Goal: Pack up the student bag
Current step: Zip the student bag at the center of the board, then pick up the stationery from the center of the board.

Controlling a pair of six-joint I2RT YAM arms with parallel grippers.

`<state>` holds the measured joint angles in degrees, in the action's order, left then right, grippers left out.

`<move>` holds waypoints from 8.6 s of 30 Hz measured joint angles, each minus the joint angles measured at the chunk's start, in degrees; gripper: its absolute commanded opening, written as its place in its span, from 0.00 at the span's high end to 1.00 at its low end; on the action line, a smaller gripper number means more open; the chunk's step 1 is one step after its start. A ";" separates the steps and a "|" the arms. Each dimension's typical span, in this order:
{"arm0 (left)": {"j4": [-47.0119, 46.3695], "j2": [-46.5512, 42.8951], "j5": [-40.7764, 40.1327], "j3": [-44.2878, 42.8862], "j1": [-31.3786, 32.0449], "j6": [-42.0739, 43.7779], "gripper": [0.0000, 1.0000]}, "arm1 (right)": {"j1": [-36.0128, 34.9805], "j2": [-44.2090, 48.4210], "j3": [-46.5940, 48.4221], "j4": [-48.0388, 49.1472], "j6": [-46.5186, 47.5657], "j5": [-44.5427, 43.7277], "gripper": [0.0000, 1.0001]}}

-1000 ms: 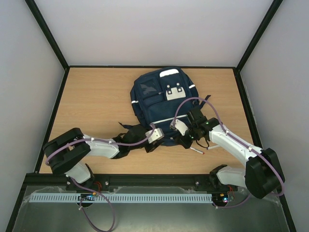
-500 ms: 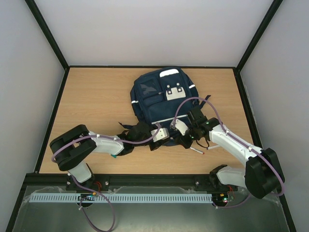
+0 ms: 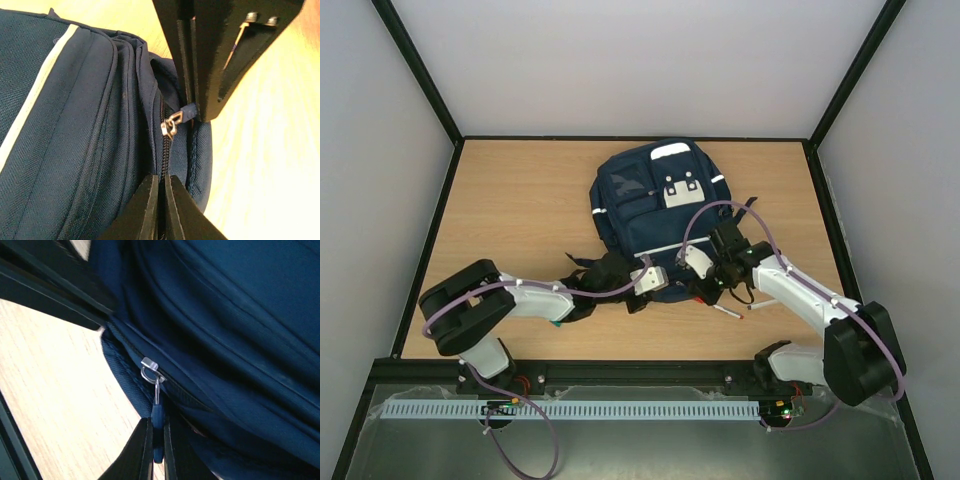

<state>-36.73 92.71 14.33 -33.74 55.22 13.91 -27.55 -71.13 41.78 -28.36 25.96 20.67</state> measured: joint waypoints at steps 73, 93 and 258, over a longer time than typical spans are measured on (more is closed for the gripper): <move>9.68 4.74 -7.78 -14.19 6.23 -5.33 0.98 | 17.03 7.30 0.39 -7.63 7.89 -2.01 0.99; 10.93 0.81 -9.01 -9.22 6.27 -5.38 0.98 | 19.89 -7.74 1.62 2.45 3.69 -6.19 0.99; 41.42 -25.66 -38.12 -20.76 -17.79 -22.40 0.03 | -4.85 -3.50 -6.40 -5.55 15.85 -22.27 0.83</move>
<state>4.69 67.05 -23.79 -54.50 37.43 -8.49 -32.40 -74.63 35.38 -33.91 41.80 -1.61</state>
